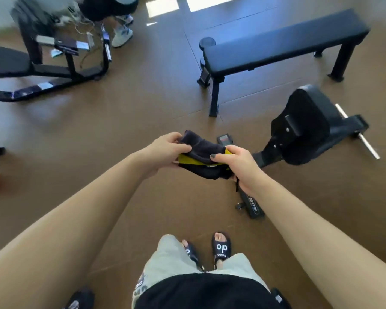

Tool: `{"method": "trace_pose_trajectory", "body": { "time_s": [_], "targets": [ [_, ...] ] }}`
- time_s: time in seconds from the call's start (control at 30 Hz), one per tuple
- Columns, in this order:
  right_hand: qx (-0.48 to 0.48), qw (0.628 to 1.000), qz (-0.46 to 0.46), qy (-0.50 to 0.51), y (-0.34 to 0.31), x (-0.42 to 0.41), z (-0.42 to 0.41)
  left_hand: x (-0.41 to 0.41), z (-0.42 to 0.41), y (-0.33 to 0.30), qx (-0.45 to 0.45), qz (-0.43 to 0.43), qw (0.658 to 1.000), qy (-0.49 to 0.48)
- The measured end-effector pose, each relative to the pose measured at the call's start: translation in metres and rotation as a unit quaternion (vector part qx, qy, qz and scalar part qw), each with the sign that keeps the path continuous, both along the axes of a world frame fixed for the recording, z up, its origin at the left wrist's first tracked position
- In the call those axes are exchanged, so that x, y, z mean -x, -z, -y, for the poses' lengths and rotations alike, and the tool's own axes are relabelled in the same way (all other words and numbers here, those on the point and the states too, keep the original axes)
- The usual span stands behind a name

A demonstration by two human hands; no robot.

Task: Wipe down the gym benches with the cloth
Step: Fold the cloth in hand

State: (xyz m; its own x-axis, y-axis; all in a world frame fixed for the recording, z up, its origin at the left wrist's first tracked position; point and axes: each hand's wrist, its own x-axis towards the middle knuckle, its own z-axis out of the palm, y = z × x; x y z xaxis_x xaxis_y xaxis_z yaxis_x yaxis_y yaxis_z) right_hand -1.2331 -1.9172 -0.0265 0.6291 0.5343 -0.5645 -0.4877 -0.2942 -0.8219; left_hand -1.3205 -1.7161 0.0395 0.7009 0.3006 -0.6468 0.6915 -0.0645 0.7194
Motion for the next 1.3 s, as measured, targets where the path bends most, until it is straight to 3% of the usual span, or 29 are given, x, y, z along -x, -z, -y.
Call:
{"method": "trace_pose_trajectory", "body": {
  "time_s": [0.23, 0.47, 0.9, 1.3],
  "targets": [
    [0.010, 0.999, 0.030, 0.021, 0.010, -0.139, -0.179, -0.139, -0.177, 0.017, -0.020, -0.002, 1.000, 0.009],
    [0.008, 0.994, 0.025, 0.106, 0.010, -0.267, -0.322, -0.296, -0.325, 0.017, -0.026, -0.017, 0.999, 0.039],
    [0.025, 0.977, 0.006, 0.211, 0.041, -0.569, -0.469, -0.632, -0.464, 0.040, -0.048, -0.054, 0.991, 0.113],
    [0.073, 0.915, -0.056, 0.393, 0.079, -0.792, -0.595, -0.915, -0.584, 0.110, -0.034, -0.081, 0.970, 0.227]
  ]
}}
